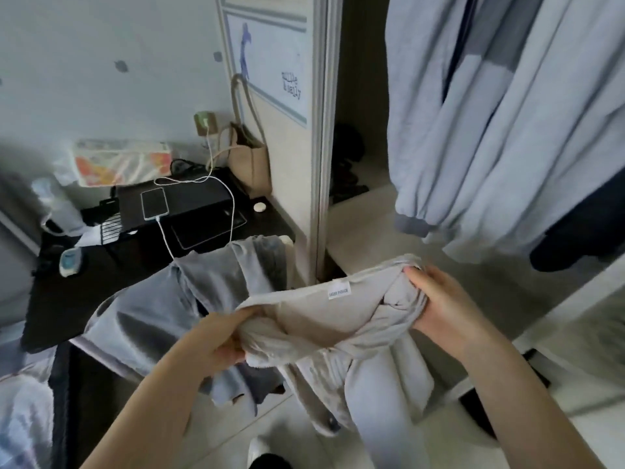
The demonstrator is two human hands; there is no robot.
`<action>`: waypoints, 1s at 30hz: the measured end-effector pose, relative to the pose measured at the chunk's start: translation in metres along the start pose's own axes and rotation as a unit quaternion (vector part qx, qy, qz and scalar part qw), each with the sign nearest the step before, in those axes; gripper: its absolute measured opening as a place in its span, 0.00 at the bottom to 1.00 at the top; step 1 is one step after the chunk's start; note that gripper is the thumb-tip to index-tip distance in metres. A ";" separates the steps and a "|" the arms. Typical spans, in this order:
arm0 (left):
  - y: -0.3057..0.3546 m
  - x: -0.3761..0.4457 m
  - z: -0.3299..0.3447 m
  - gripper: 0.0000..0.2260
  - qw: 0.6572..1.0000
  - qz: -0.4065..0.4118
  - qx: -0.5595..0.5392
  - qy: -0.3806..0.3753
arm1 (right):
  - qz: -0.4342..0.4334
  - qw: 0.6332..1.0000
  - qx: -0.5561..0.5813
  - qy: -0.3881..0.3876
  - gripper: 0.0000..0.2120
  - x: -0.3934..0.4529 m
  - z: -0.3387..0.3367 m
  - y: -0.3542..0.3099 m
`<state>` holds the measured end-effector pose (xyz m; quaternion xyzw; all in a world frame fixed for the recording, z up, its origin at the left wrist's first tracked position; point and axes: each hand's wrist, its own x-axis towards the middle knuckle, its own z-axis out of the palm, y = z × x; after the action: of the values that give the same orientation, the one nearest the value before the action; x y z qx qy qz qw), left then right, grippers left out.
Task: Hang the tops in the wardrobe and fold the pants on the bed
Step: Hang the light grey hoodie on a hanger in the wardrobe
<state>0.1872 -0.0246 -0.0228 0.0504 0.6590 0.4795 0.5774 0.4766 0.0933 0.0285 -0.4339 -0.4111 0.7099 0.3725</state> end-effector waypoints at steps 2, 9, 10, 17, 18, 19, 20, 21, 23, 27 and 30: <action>0.019 0.007 0.013 0.17 0.993 -0.046 -0.053 -0.093 | -0.023 0.999 0.006 0.042 0.18 0.009 0.004 -0.008; 0.117 0.046 0.037 0.16 0.956 -0.007 -0.053 -0.290 | -0.103 0.977 -0.018 0.184 0.15 0.061 0.027 -0.048; 0.134 0.052 0.036 0.15 0.949 -0.010 -0.052 -0.312 | -0.109 0.973 -0.018 0.204 0.15 0.070 0.031 -0.055; 0.237 0.078 0.048 0.16 0.925 0.076 0.026 -0.371 | -0.187 0.918 -0.155 0.314 0.07 0.116 0.056 -0.085; 0.249 0.081 0.051 0.17 0.917 0.096 0.035 -0.385 | -0.208 0.897 -0.202 0.333 0.08 0.119 0.058 -0.089; 0.260 0.084 0.055 0.17 0.916 0.121 0.045 -0.380 | -0.222 0.876 -0.250 0.348 0.10 0.120 0.060 -0.094; 0.272 0.088 0.060 0.17 0.917 0.149 0.061 -0.364 | -0.231 0.857 -0.290 0.358 0.11 0.122 0.062 -0.100; 0.284 0.091 0.066 0.17 0.922 0.189 0.090 -0.325 | -0.238 0.844 -0.318 0.361 0.13 0.124 0.065 -0.106; 0.309 0.095 0.078 0.13 0.910 0.288 0.194 -0.226 | -0.265 0.821 -0.350 0.366 0.15 0.127 0.073 -0.122; 0.357 0.092 0.092 0.11 0.787 0.422 0.426 -0.147 | -0.341 0.788 -0.354 0.372 0.14 0.138 0.097 -0.169; 0.388 0.090 0.098 0.18 0.759 0.441 0.475 -0.070 | -0.388 0.768 -0.361 0.359 0.14 0.146 0.111 -0.206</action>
<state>0.0484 0.2953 0.1930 0.6364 0.6646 0.3020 0.2492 0.3593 0.2734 0.2021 -0.5636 -0.6066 0.0961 0.5524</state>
